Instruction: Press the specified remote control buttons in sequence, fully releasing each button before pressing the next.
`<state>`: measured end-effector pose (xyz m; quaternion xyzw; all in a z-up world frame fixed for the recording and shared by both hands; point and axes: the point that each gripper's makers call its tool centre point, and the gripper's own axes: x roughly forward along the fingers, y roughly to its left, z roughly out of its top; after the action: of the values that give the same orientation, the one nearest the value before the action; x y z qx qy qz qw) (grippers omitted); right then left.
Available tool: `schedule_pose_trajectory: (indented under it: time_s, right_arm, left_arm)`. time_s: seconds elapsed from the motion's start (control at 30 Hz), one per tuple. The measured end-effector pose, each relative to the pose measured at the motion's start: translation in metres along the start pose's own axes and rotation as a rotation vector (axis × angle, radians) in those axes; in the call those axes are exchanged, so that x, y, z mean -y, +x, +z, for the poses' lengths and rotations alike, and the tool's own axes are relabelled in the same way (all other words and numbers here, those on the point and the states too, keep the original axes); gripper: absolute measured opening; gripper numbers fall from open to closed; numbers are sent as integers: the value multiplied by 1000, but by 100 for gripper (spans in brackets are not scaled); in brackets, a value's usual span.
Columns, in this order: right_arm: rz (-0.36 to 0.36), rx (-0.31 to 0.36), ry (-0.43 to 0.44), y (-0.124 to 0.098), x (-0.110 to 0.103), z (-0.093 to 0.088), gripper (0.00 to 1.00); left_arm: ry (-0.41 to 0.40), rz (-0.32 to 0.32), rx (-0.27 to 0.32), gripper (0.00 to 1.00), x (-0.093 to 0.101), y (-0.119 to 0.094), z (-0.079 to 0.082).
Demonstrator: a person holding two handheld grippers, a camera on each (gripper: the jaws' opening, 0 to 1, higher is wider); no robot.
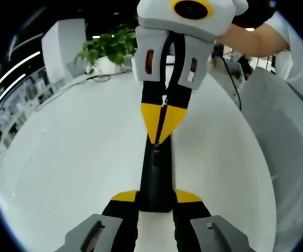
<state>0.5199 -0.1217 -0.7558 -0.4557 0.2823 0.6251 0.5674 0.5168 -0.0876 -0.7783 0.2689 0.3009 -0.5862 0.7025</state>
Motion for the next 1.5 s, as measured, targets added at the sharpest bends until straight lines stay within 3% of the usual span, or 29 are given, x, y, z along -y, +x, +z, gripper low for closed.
schedule_pose_trajectory:
  time_s: [1.0,1.5]
  right_arm:
    - [38,-18,-18,17,-4,-1,0]
    - [57,-21,30,18,-4,-2,0]
  left_arm:
    - [4,1,10,24,1,0,0]
    - [7,-1,12,24,0,0,-1]
